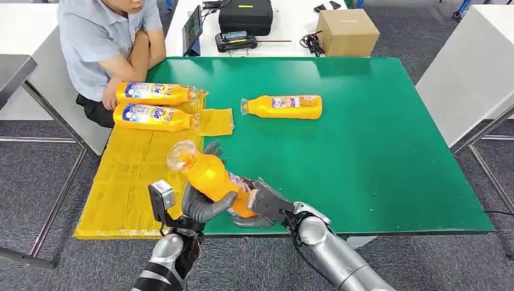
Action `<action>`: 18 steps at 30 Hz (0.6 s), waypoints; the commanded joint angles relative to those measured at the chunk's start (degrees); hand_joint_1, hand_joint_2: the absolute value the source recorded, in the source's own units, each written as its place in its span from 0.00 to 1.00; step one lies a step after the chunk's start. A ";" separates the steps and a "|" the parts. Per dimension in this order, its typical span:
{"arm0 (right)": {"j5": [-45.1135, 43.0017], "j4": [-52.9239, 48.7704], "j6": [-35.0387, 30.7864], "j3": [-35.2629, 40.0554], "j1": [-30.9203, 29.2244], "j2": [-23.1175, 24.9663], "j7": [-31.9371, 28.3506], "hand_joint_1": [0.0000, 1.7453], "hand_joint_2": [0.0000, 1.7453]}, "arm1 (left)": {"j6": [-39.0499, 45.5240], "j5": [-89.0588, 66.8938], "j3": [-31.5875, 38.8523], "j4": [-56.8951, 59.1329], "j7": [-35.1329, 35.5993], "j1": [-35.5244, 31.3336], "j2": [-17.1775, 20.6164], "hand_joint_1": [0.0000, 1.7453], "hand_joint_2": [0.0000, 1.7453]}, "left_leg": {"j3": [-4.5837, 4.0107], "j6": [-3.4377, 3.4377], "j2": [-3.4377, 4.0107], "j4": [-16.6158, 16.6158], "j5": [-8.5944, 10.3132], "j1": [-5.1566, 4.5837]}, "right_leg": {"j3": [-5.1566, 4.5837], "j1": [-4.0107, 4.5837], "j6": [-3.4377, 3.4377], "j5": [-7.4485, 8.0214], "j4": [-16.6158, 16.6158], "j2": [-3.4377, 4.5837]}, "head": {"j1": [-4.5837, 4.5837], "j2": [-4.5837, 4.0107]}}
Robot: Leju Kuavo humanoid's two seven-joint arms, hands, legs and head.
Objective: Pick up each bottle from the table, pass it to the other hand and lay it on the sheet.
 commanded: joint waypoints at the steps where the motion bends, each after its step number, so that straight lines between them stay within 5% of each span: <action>1: 0.22 -0.10 0.17 2.80 -1.37 -0.63 -0.36 1.00 1.00 | 1.36 0.63 1.76 6.55 1.75 -2.32 -0.26 0.00 1.00 | 0.24 -0.11 0.08 -0.01 -0.10 0.06 | 0.23 0.07 -0.13 -0.08 -0.02 0.04 | 0.00 0.00; 18: 0.60 -0.74 0.19 2.31 -0.75 -0.91 -0.54 1.00 1.00 | 2.47 4.33 3.78 13.89 4.34 -4.47 -0.26 0.00 1.00 | 0.25 -0.13 0.15 -0.02 -0.11 0.06 | 0.23 0.07 -0.16 -0.06 -0.02 0.11 | 0.00 0.00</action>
